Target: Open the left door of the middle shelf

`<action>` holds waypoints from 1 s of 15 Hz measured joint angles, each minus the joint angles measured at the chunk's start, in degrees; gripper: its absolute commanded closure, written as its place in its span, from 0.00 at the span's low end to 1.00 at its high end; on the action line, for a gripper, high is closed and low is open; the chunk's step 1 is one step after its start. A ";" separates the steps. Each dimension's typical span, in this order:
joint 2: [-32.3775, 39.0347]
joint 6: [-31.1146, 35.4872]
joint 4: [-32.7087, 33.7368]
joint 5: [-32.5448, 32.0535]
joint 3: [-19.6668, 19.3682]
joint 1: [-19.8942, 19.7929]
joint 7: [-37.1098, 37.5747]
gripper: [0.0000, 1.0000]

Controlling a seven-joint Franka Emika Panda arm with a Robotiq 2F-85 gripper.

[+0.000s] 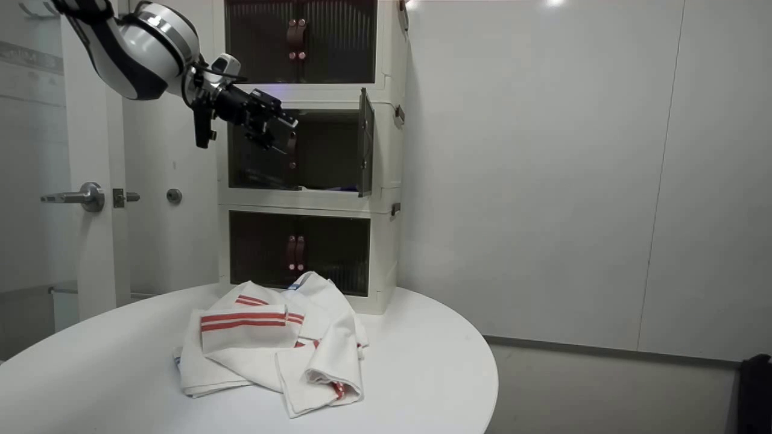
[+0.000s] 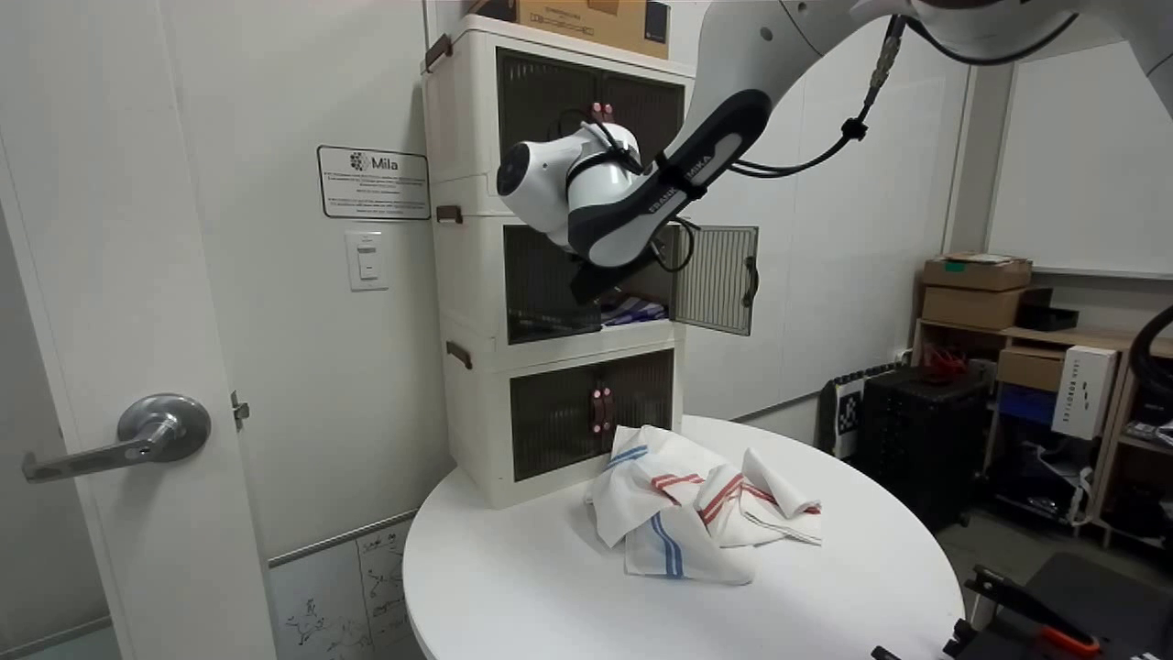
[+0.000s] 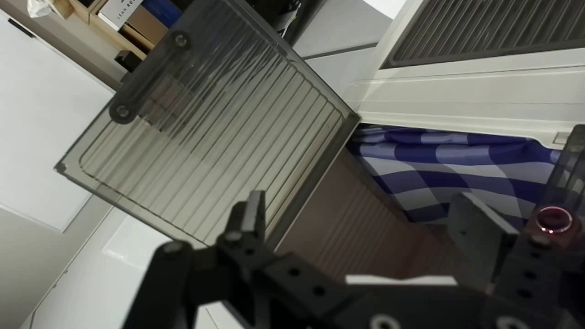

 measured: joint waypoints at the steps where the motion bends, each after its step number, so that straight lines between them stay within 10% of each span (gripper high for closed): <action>1: 0.17 0.22 0.12 0.00 -0.04 -0.01 0.00 0.00; 15: 0.44 4.15 0.29 0.00 -0.20 -0.12 -0.20 0.00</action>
